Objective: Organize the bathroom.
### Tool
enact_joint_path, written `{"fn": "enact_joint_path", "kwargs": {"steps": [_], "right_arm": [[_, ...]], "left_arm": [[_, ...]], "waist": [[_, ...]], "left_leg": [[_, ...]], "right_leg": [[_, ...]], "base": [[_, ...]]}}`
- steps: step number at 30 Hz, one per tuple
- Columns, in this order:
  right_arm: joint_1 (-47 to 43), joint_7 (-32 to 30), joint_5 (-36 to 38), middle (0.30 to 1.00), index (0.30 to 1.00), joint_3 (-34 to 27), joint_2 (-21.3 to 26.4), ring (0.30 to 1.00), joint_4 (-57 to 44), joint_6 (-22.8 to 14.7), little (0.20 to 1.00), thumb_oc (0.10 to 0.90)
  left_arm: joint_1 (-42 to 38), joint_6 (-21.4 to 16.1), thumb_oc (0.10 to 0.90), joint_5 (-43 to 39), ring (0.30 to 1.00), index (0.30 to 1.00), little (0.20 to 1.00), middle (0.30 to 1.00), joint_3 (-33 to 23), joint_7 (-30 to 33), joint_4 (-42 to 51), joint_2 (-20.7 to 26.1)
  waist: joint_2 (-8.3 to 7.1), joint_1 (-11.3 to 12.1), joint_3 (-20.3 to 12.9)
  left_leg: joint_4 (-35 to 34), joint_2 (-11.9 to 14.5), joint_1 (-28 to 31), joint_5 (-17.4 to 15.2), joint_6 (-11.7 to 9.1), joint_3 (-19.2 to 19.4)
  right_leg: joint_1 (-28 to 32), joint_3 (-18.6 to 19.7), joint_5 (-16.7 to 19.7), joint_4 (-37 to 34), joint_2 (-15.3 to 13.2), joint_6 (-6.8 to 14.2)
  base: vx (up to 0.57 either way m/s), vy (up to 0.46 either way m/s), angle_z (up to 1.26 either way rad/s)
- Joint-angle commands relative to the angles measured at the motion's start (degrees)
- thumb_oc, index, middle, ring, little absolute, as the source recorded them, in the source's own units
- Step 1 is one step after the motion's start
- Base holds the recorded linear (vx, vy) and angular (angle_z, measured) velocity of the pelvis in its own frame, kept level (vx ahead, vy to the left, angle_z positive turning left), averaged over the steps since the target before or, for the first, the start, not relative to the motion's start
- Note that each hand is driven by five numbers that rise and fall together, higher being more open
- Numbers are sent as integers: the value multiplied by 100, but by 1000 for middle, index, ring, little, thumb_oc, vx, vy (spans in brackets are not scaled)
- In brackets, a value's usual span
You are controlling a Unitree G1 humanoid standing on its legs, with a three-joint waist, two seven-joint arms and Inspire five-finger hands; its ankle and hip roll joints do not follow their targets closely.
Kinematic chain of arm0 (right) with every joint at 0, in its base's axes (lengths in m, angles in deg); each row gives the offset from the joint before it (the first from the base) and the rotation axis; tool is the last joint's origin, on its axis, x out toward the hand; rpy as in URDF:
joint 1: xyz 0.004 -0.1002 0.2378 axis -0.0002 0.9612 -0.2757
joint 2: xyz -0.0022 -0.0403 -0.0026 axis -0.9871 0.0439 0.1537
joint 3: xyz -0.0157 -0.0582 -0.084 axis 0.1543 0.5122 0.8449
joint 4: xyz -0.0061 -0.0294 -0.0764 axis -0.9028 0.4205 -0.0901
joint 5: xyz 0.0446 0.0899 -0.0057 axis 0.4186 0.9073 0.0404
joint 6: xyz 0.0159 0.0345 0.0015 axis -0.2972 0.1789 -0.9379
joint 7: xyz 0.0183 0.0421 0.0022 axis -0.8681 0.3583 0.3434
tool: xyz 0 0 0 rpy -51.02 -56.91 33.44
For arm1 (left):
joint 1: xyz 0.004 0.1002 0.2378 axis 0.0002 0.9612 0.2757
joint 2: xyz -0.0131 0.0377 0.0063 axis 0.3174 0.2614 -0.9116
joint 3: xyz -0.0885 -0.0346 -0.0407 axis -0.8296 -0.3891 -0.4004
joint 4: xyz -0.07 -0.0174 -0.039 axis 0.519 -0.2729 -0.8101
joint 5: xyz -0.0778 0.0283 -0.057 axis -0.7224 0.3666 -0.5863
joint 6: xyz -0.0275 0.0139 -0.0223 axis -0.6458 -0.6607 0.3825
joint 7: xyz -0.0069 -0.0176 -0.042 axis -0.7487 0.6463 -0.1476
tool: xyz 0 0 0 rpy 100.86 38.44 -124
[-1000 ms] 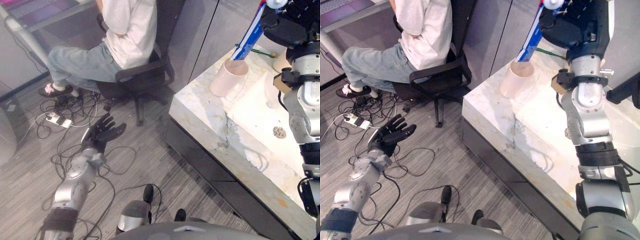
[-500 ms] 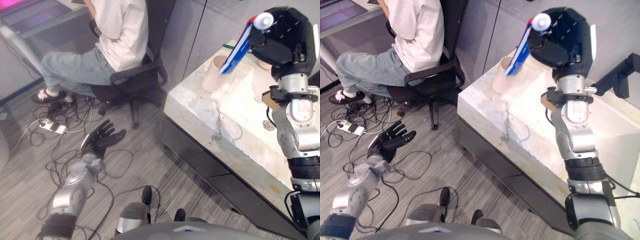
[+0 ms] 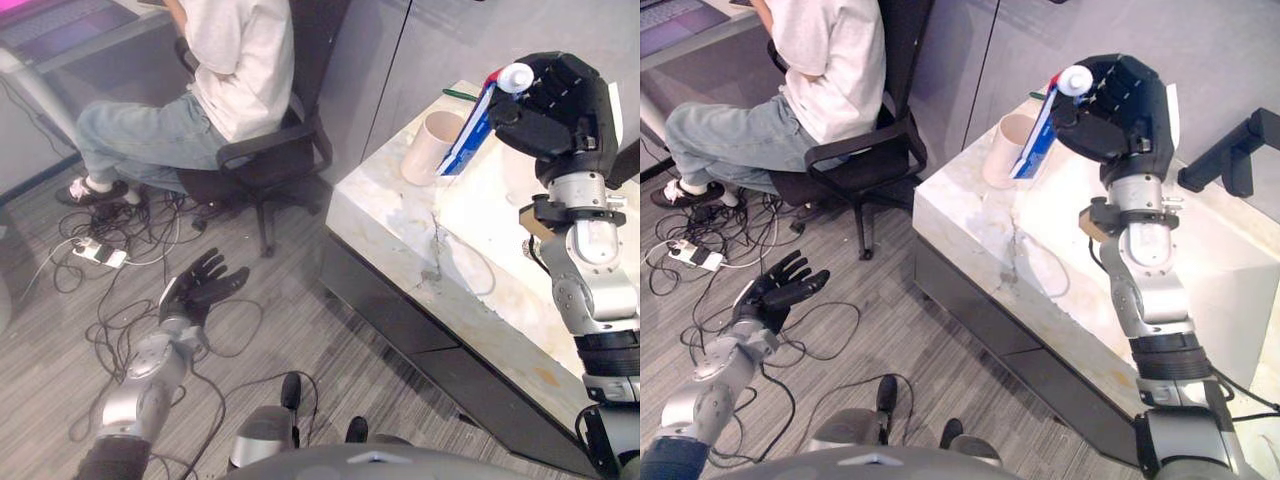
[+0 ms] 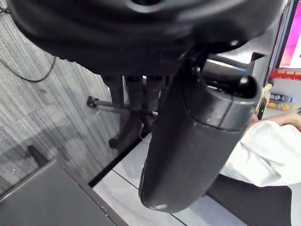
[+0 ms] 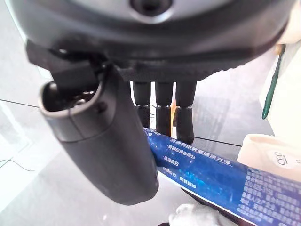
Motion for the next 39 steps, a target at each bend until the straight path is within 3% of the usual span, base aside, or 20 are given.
{"fn": "enact_joint_path", "kwargs": {"steps": [1, 2, 4, 7, 9, 10, 12, 13, 16, 17, 22, 26, 39], "right_arm": [[-1042, -316, 30, 300, 300, -486, 674, 300, -187, -989, 300, 400], [-1107, -295, 251, 300, 300, -528, 761, 300, -178, -992, 300, 400], [-1117, -257, 310, 300, 300, -548, 770, 300, -190, -1006, 300, 400], [-1066, -137, 647, 300, 300, -652, 751, 300, -288, -1004, 300, 400], [-1061, -69, 778, 300, 300, -699, 721, 300, -354, -983, 300, 400], [-1104, -101, 684, 300, 300, -707, 700, 300, -410, -867, 300, 400], [-1207, -235, 539, 300, 300, -672, 763, 300, -440, -811, 300, 400], [-1208, -233, 511, 300, 300, -675, 777, 300, -434, -832, 300, 400], [-1096, -214, 521, 300, 300, -686, 847, 300, -458, -904, 300, 400], [-1049, -272, 466, 300, 300, -657, 858, 300, -474, -934, 300, 400], [-1238, -361, 397, 300, 300, -550, 932, 300, -224, -688, 300, 400], [-1275, -353, 261, 300, 300, -409, 946, 300, -40, -709, 300, 400], [-907, 49, 276, 300, 300, -294, 629, 300, -366, -557, 300, 400]], "left_arm": [[-1, -431, 800, -51, 900, 900, 900, 900, 65, -169, 328, 152], [-15, -444, 800, -64, 900, 900, 900, 900, 73, -226, 298, 176], [-26, -445, 800, -68, 900, 900, 900, 900, 78, -248, 294, 182], [-106, -442, 800, -36, 900, 900, 900, 900, 89, -326, 245, 199], [-154, -466, 800, -19, 900, 900, 900, 900, 105, -314, 191, 192], [-241, -487, 800, -40, 900, 900, 900, 900, 140, -274, 121, 185], [-388, -531, 800, -26, 900, 900, 900, 900, 227, -211, 45, 134], [-401, -532, 800, -28, 900, 900, 900, 900, 235, -206, 37, 132], [-405, -565, 800, -17, 900, 900, 900, 900, 319, -104, 103, 89], [-352, -629, 800, -19, 900, 900, 900, 900, 360, 6, 166, 72], [-236, -656, 800, -67, 900, 900, 900, 900, 409, 65, 248, 63], [-58, -662, 800, -68, 900, 900, 900, 900, 374, 25, 280, 63], [115, -707, 800, -133, 900, 900, 900, 900, 317, 66, 371, -31]], "waist": [[82, 142, -926], [94, 133, -897], [115, 126, -880], [266, 69, -814], [294, 27, -813], [288, -18, -822], [211, -145, -852], [205, -165, -853], [122, -300, -855], [95, -372, -808], [34, -271, -863], [3, -188, -936], [39, -141, -943]], "left_leg": [[-13, -13, 328, -510, -39, -104], [6, -62, 335, -519, 21, -144], [9, -64, 349, -526, 38, -163], [18, -14, 400, -530, 57, -259], [10, -8, 421, -533, 41, -287], [-7, -17, 445, -544, 28, -323], [-21, -67, 506, -611, -27, -463], [-22, -70, 519, -621, -32, -487], [-23, -184, 599, -734, -38, -588], [-23, -213, 691, -806, -27, -630], [-23, -169, 681, -789, -65, -706], [-23, -130, 634, -767, -103, -537], [-19, -32, 559, -696, -158, -229]], "right_leg": [[-753, -117, -73, 1447, 108, 171], [-963, -65, 135, 1988, 4, 239], [-1049, -60, 246, 2230, -48, 249], [-1488, 110, 531, 3365, -210, 242], [-1622, 204, 545, 3476, -212, 227], [-1680, 230, 503, 3274, -176, 207], [-1630, 367, 266, 2088, 85, 178], [-1600, 387, 238, 1922, 127, 175], [-1650, 516, 411, 1018, 311, 201], [-1889, 596, 771, 947, 349, 299], [-1593, 478, 693, 464, 416, 168], [-1154, 507, 640, 81, 479, 80], [-757, 568, 352, -42, 563, -36]], "base": [[2, 76, 0], [-16, 83, -2], [-19, 67, -2], [-36, 75, -6], [-16, 24, 7], [18, -53, 13], [60, -104, 9], [73, -89, 12], [85, -71, 25], [105, -99, 33], [103, -88, 33], [92, -47, 2], [35, -19, -5]]}}
